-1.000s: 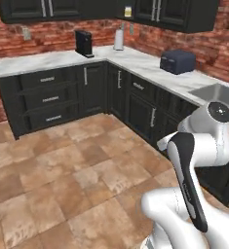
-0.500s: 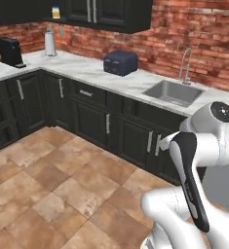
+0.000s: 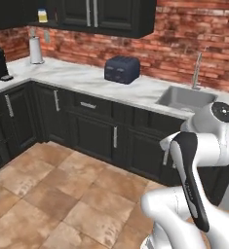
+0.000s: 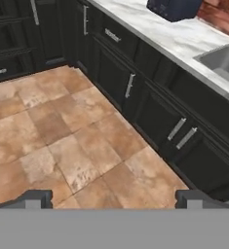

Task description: Collect the paprika, mayonnaise, and shaker from the cabinet and place them next to the stove.

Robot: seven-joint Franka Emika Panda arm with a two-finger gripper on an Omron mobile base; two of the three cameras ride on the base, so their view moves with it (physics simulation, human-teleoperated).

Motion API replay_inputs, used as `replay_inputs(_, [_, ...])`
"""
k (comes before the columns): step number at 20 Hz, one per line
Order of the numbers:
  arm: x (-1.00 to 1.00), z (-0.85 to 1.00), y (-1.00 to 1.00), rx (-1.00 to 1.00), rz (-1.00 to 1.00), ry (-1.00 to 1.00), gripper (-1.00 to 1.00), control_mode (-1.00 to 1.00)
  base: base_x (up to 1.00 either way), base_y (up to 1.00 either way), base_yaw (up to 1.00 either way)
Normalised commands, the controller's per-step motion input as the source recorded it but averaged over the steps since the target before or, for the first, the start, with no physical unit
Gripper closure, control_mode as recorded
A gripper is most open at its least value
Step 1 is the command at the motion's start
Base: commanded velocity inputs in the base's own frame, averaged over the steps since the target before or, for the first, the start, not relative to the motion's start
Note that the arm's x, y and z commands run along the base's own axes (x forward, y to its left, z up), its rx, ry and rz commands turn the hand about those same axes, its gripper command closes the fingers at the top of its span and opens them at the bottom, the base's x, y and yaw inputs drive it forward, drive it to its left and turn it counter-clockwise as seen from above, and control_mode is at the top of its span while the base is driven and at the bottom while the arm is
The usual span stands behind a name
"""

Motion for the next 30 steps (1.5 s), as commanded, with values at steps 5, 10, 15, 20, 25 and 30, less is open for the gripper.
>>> replay_inputs(5, [0.00,0.00,0.00,0.00,0.00,0.00,-1.00,1.00,1.00,0.98,-0.20])
replay_inputs(10, [0.00,0.00,0.00,0.00,0.00,0.00,-1.00,1.00,1.00,0.92,-0.09])
replay_inputs(15, [0.00,0.00,0.00,0.00,0.00,0.00,-1.00,1.00,1.00,0.52,-0.03])
replay_inputs(20, [0.00,0.00,0.00,0.00,0.00,0.00,-1.00,1.00,1.00,0.27,-0.07])
replay_inputs(25, [0.00,0.00,0.00,0.00,0.00,0.00,-1.00,1.00,1.00,0.24,-0.11])
replay_inputs(30, [0.00,0.00,0.00,0.00,0.00,0.00,-1.00,1.00,1.00,0.36,-0.20])
